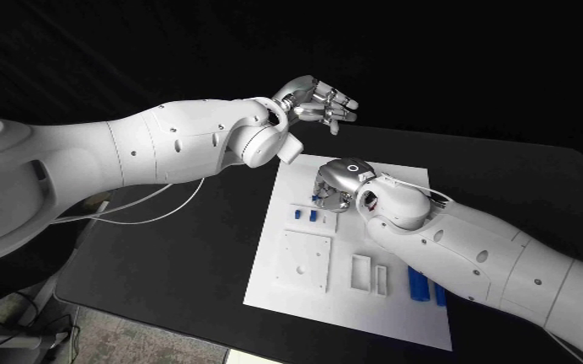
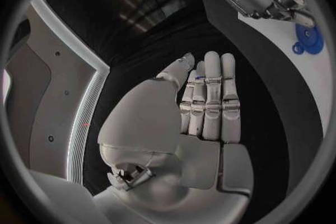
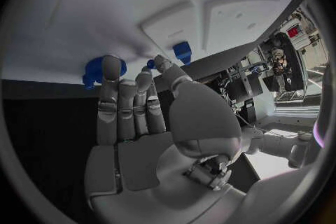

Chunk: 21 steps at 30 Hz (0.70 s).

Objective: Assemble the parts on the task board

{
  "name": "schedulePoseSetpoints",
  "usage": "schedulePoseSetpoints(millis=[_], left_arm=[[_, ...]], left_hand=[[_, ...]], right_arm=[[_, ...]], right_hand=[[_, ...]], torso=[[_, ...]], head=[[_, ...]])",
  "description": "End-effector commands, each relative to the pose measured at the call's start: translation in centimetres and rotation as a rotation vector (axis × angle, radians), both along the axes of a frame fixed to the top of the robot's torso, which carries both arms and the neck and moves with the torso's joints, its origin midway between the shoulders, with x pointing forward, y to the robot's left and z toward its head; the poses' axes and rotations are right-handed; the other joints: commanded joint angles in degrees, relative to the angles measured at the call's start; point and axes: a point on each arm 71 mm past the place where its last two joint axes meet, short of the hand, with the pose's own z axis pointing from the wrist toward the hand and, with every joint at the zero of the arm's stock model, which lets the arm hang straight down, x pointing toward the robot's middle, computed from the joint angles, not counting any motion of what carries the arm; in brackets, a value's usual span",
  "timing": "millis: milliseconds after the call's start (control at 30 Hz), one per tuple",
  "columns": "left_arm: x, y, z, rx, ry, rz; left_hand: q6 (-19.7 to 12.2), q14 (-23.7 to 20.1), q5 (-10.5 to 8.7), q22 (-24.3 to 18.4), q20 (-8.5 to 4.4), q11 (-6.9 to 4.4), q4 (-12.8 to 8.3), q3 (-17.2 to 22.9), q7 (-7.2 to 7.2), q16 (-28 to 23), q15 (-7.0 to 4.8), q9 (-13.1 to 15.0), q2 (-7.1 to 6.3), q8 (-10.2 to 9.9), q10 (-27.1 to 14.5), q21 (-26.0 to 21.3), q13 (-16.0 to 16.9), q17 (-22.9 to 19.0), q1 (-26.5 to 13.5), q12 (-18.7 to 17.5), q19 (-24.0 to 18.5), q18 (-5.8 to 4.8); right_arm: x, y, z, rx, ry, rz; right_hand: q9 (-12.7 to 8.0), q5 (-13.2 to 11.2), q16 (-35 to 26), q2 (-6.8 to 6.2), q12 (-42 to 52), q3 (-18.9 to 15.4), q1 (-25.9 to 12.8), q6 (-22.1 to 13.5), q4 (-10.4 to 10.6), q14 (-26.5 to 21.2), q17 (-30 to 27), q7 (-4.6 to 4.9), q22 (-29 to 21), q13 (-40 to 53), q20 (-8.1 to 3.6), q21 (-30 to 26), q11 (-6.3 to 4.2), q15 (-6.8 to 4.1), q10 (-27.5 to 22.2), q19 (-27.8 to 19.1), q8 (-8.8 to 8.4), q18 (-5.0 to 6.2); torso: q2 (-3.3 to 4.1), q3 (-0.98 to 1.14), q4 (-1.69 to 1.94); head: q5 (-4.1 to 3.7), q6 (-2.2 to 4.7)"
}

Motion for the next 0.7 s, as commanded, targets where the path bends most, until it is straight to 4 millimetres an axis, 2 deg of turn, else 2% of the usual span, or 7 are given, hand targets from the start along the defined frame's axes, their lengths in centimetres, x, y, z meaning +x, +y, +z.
schedulePoseSetpoints(millis=[33, 533, 700], left_arm=[[-0.06, -0.21, 0.14, -0.01, -0.008, -0.009], [-0.07, -0.24, 0.12, -0.009, -0.004, -0.011], [-0.07, -0.26, 0.11, -0.009, -0.003, -0.012]], left_hand=[[-0.56, -0.14, 0.39, -0.05, -0.01, -0.02, 0.22, -0.08, -0.02, 0.05, -0.03, -0.03, 0.04, -0.04, -0.36, -0.28, -0.03, -0.05, -0.52, -0.26, 0.45, 0.83], [-0.56, -0.06, 0.37, -0.32, -0.03, -0.04, 0.5, 0.03, -0.03, 0.09, -0.05, -0.02, 0.01, -0.03, -0.33, -0.23, -0.03, -0.06, -0.47, -0.25, 0.56, 0.83], [-0.58, 0.01, 0.4, -0.37, -0.04, -0.04, 0.62, 0.06, -0.03, 0.14, -0.06, -0.02, 0.06, -0.04, -0.34, -0.22, -0.03, -0.04, -0.49, -0.26, 0.64, 0.83]], right_arm=[[-0.06, 0.14, -0.02, -0.008, -0.007, 0.003], [-0.31, 0.5, 0.25, 0.016, -0.023, 0.012], [-0.42, 0.63, 0.31, 0.02, -0.026, 0.019]], right_hand=[[0.09, -0.03, -0.31, -0.41, -0.35, 0.43, -0.12, -0.04, -0.09, 0.32, -0.03, 0.12, 1.0, 0.01, -0.1, -0.34, 0.0, 0.03, 0.21, 0.17, 0.12, -0.49], [0.09, 0.06, -0.42, -0.49, -0.4, 0.84, -0.06, -0.11, -0.41, 0.3, -0.1, 0.18, 1.02, -0.03, -0.1, -0.38, 0.01, 0.03, 0.23, 0.26, 0.12, -0.45], [0.07, -0.24, -1.62, -0.83, -0.83, 1.46, -0.21, -0.62, -0.88, -1.12, -1.63, 0.4, 0.91, -0.22, 0.15, -1.02, 0.27, 0.28, -0.68, -0.37, 0.13, -0.45]], torso=[[-0.03, 0.01, -0.03], [-0.04, -0.04, -0.01], [-0.04, -0.03, -0.03]], head=[[0.02, -0.02], [0.18, -0.11], [0.28, -0.1]])
